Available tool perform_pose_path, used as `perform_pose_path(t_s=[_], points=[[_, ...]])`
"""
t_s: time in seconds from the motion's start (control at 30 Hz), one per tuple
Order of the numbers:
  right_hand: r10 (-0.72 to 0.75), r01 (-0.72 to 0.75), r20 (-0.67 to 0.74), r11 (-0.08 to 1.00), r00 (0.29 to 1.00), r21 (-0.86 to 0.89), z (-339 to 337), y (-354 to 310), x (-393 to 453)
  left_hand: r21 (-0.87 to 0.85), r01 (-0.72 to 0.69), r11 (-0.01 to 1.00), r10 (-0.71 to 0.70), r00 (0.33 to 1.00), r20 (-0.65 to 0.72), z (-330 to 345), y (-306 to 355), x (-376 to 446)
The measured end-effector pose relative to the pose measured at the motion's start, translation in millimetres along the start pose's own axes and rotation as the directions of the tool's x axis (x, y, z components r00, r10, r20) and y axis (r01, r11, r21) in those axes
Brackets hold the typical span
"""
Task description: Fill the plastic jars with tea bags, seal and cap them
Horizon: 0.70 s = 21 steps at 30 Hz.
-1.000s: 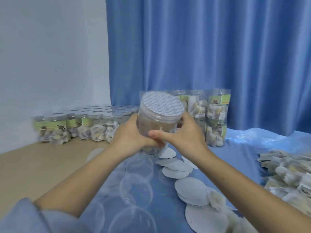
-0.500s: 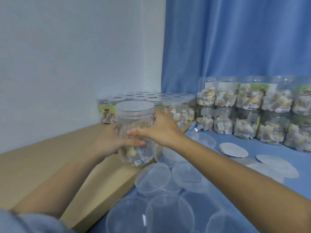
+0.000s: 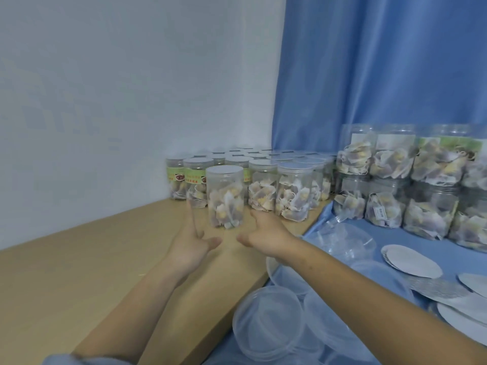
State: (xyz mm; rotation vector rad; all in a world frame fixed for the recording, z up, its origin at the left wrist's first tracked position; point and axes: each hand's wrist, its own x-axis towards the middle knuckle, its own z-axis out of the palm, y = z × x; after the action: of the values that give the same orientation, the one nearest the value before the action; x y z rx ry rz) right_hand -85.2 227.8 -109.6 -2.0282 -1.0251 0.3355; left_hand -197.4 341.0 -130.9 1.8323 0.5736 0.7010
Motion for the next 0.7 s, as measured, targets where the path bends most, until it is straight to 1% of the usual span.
perform_pose_path(t_s=[0.03, 0.13, 0.23, 0.3, 0.4, 0.5, 0.6, 0.7], points=[[0.022, -0.022, 0.007, 1.000, 1.000, 0.012, 0.9, 3.6, -2.5, 0.007, 0.016, 1.000, -0.016, 1.000, 0.014, 2.5, 0.1, -0.2], [0.072, -0.071, -0.005, 0.989, 0.997, 0.127, -3.1, 11.0, -7.4, 0.060, 0.030, 0.998, -0.031, 0.999, 0.031, 11.8, 7.8, -5.9], [0.078, -0.072, -0.010, 0.955, 0.997, 0.289, -17.7, 10.5, -19.0, 0.068, -0.013, 0.998, 0.008, 0.998, 0.066, 29.6, 24.6, -14.8], [0.053, -0.036, -0.041, 0.937, 0.998, 0.348, -31.5, 10.1, -30.2, 0.046, -0.049, 0.998, 0.044, 0.995, 0.094, 48.3, 42.0, -21.8], [0.026, 0.032, -0.146, 0.925, 0.989, 0.379, -61.2, 13.8, -50.7, 0.032, -0.137, 0.990, 0.132, 0.984, 0.123, 85.0, 75.8, -31.0], [0.068, 0.060, -0.287, 0.909, 0.955, 0.413, -104.3, 26.2, -76.4, -0.003, -0.204, 0.979, 0.202, 0.965, 0.166, 129.8, 110.3, -39.2], [0.111, 0.080, -0.378, 0.887, 0.919, 0.455, -154.4, 49.0, -107.9, -0.111, -0.170, 0.979, 0.193, 0.947, 0.256, 184.1, 140.1, -49.3], [0.147, 0.070, -0.459, 0.903, 0.876, 0.423, -204.9, 78.0, -142.2, -0.180, -0.153, 0.972, 0.206, 0.919, 0.335, 248.6, 165.4, -61.2]])
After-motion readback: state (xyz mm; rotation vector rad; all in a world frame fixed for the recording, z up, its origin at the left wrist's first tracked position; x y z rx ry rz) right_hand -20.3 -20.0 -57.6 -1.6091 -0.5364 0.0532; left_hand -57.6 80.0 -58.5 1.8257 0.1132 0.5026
